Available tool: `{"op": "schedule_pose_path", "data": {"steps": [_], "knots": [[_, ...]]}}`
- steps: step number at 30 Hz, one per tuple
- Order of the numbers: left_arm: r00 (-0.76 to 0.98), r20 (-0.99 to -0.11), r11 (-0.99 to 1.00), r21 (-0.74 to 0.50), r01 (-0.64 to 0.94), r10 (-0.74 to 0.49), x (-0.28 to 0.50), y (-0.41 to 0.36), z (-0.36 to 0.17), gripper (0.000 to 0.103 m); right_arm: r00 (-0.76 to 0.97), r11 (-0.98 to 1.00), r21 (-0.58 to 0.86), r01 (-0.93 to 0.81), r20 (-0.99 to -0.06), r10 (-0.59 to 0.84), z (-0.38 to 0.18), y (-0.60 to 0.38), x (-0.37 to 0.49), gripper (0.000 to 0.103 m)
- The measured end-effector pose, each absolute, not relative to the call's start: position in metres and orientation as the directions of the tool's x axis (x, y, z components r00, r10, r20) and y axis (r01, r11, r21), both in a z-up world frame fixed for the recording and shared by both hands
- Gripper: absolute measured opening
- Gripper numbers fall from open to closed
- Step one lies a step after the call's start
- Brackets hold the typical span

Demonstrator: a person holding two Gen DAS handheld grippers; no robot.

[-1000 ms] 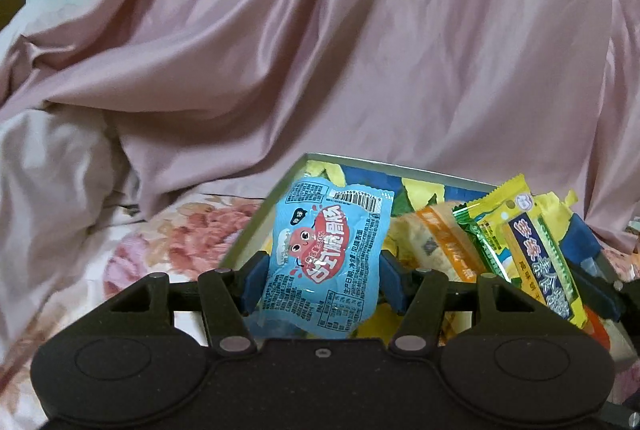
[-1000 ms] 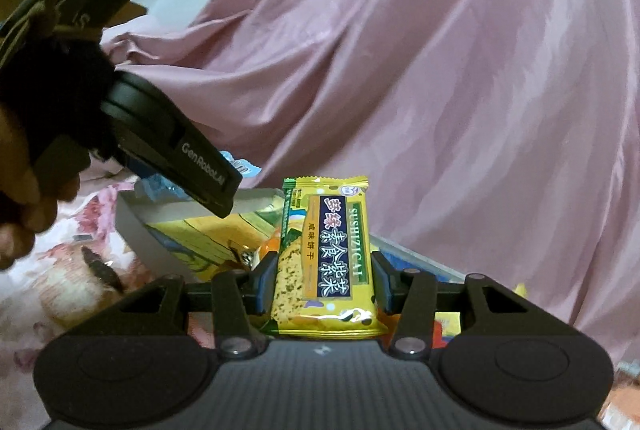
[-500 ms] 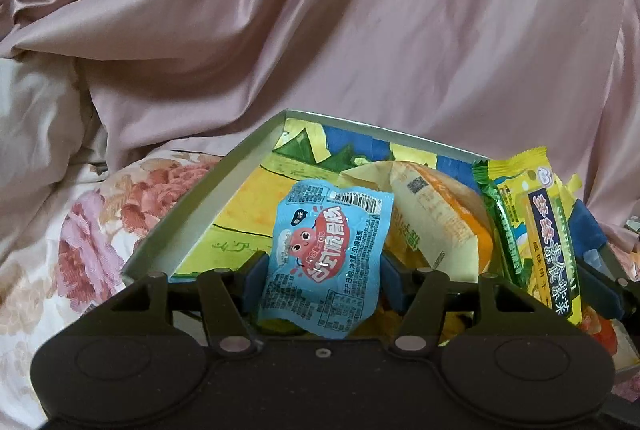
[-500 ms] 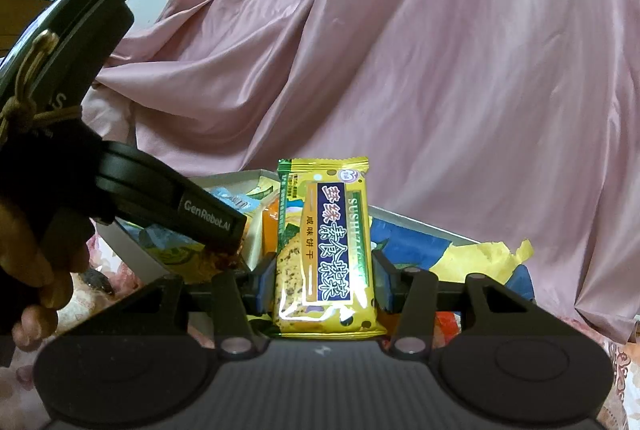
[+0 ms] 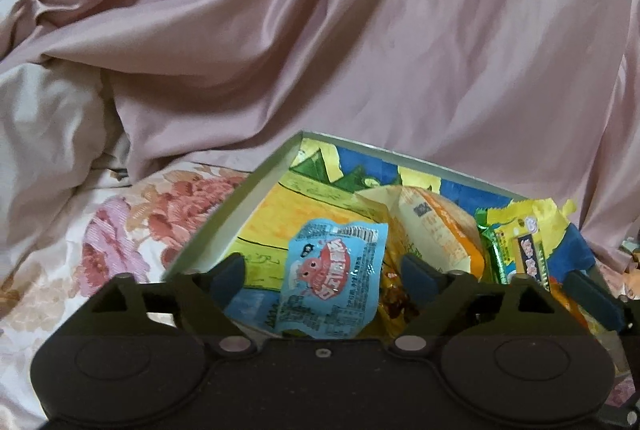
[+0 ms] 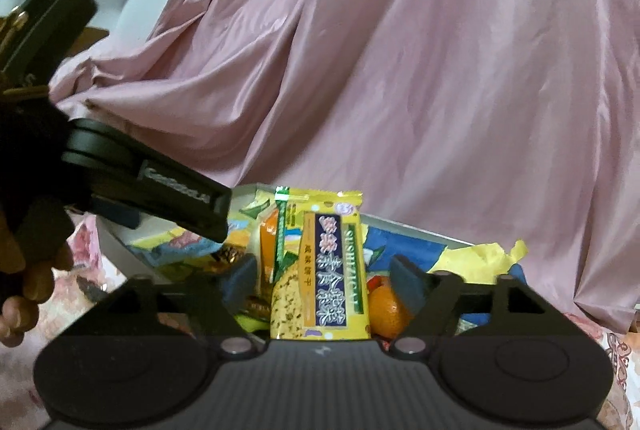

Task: Organize snacks
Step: 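Release the blue packet into the tray with the left tool while the right tool releases the candy bar, then withdraw both tools from the tray toward the cake packet and dark strip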

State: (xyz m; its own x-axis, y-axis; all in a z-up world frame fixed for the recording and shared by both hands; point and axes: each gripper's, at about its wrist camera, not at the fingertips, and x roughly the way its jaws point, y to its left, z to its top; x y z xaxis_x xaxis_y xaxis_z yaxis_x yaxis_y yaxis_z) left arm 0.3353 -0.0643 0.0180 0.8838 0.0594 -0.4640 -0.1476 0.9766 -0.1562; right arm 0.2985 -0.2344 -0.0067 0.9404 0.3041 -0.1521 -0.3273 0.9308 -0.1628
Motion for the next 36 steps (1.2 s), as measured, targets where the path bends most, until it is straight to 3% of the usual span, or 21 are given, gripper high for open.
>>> {"op": "schedule_pose_path", "data": {"steps": [4,10,23,36], "knots": [[0.892,-0.443,0.973,-0.156,-0.17,0.085,0.32,-0.062,0.027,0.101,0.951,0.943,-0.146,-0.299,-0.131,0.281,-0.001,-0.241,0.292,0.09],[0.902,-0.417,0.976,-0.124,-0.179,0.113,0.296,-0.061,0.041,0.102,0.96,0.96,-0.066,-0.272,-0.083,0.266,0.012,-0.258,0.272,0.102],[0.909,-0.396,0.983,-0.067,-0.169,0.129,0.235,-0.05,0.056,0.102,0.968,0.97,0.006,-0.244,-0.054,0.244,0.027,-0.266,0.219,0.103],[0.883,-0.443,0.973,-0.085,-0.215,0.156,0.171,-0.013,0.032,0.102,0.964,0.976,0.102,-0.195,-0.162,0.21,0.021,-0.26,0.161,0.103]]}}
